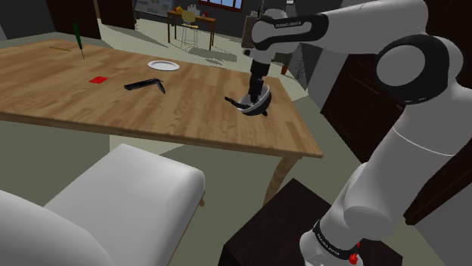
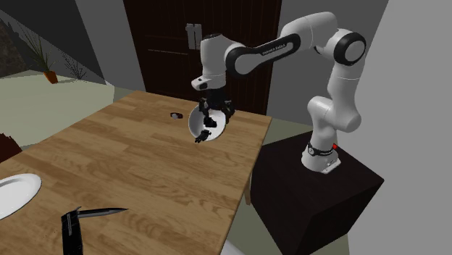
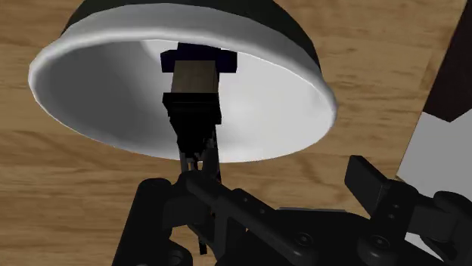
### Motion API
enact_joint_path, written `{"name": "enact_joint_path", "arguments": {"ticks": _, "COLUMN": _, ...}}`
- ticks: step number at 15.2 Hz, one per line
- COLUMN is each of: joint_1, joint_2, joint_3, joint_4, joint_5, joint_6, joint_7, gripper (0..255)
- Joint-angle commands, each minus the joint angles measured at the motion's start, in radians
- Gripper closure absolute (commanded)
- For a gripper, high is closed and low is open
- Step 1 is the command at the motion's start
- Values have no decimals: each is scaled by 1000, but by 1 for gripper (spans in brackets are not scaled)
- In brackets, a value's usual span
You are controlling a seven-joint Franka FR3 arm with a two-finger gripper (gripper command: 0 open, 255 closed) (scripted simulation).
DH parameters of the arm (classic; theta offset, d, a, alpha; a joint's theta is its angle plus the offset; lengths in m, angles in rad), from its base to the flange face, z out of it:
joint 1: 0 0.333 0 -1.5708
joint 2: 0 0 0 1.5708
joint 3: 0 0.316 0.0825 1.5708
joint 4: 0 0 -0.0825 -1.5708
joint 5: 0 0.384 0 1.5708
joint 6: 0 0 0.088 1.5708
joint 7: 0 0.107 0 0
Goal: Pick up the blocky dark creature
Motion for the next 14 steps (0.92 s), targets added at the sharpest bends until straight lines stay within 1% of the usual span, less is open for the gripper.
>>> {"name": "enact_joint_path", "arguments": {"ticks": 1, "joint_1": -8, "joint_2": 101, "joint_3": -5, "joint_4": 93, "joint_5": 51, "joint_6": -19, "joint_7": -113, "gripper": 0}}
{"name": "enact_joint_path", "arguments": {"ticks": 4, "joint_1": -37, "joint_2": 251, "joint_3": 9, "joint_4": 256, "joint_5": 115, "joint_6": -72, "joint_7": -254, "gripper": 0}}
{"name": "enact_joint_path", "arguments": {"ticks": 5, "joint_1": -47, "joint_2": 286, "joint_3": 17, "joint_4": 297, "joint_5": 127, "joint_6": -87, "joint_7": -282, "gripper": 0}}
{"name": "enact_joint_path", "arguments": {"ticks": 12, "joint_1": -45, "joint_2": 298, "joint_3": 22, "joint_4": 220, "joint_5": 135, "joint_6": 1, "joint_7": -294, "gripper": 0}}
{"name": "enact_joint_path", "arguments": {"ticks": 14, "joint_1": -45, "joint_2": 300, "joint_3": 22, "joint_4": 214, "joint_5": 135, "joint_6": 8, "joint_7": -295, "gripper": 0}}
